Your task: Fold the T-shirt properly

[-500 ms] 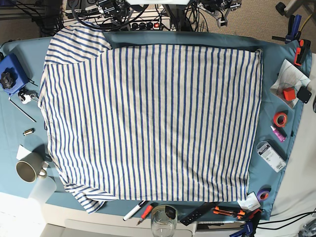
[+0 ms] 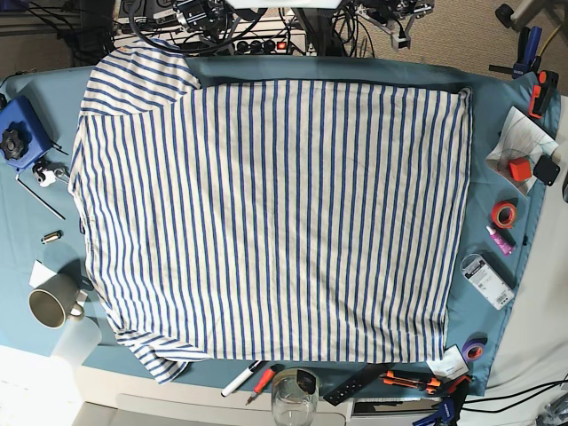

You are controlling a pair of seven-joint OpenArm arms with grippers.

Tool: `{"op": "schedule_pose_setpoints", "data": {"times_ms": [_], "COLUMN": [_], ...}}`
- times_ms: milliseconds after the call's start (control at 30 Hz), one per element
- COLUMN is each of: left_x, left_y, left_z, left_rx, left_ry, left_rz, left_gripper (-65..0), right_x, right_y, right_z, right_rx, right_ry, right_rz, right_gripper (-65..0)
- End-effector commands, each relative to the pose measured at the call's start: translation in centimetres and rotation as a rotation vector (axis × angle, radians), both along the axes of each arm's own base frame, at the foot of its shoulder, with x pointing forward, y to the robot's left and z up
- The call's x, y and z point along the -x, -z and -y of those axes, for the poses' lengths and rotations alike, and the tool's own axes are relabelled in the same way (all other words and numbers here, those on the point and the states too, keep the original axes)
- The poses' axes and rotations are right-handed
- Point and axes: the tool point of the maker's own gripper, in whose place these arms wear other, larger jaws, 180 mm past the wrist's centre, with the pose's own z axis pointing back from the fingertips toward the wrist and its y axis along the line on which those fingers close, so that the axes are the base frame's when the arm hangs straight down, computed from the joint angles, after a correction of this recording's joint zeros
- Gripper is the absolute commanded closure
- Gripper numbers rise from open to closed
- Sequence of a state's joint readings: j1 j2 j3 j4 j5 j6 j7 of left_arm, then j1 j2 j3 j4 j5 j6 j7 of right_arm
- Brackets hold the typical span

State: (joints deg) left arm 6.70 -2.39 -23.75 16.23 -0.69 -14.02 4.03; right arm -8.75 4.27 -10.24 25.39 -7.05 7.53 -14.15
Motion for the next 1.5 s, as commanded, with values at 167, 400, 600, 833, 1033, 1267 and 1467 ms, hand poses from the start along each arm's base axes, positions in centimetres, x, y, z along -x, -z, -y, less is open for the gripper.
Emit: {"op": "schedule_pose_setpoints", "data": {"times_ms": [167,400,600,833,1033,1267,1467], "left_x": [-0.1,0.0,0.7,2.4,4.4,5.0,5.1], "left_y": [0.0,0.0,0.0,-0.2,-1.4,-3.9,-6.6], "left_z": [-0.2,-0.2,-1.0,-5.3,-8.1,-10.3,-11.5], "left_rx": [0.0,-0.002,-0.014,-0.075,-0.117,-0.154,-0.186], "left_ry": [0.0,-0.001,0.0,-0.025,-0.011,-0.077,-0.061], "left_rz": [0.009,0.011,0.001,-0.007,0.028,0.1,0.167], "left_gripper": [0.0,0.0,0.0,0.0,0.0,0.0,0.0], "right_x": [-0.2,-0.2,0.1,0.6,1.2,2.8,4.7], "right_y": [-0.1,-0.1,-0.3,-1.1,-2.4,-4.4,-6.1], "right_z": [0.1,0.8,3.0,8.2,11.3,11.7,10.3], "right_rx": [-0.003,-0.001,0.026,0.108,0.138,0.134,0.102], "right_ry": [0.003,0.044,0.096,0.087,0.136,0.076,0.055], "right_rz": [0.008,0.006,-0.017,-0.027,-0.018,0.023,0.045], "right_gripper": [0.0,0.0,0.0,0.0,0.0,0.0,0.0]}}
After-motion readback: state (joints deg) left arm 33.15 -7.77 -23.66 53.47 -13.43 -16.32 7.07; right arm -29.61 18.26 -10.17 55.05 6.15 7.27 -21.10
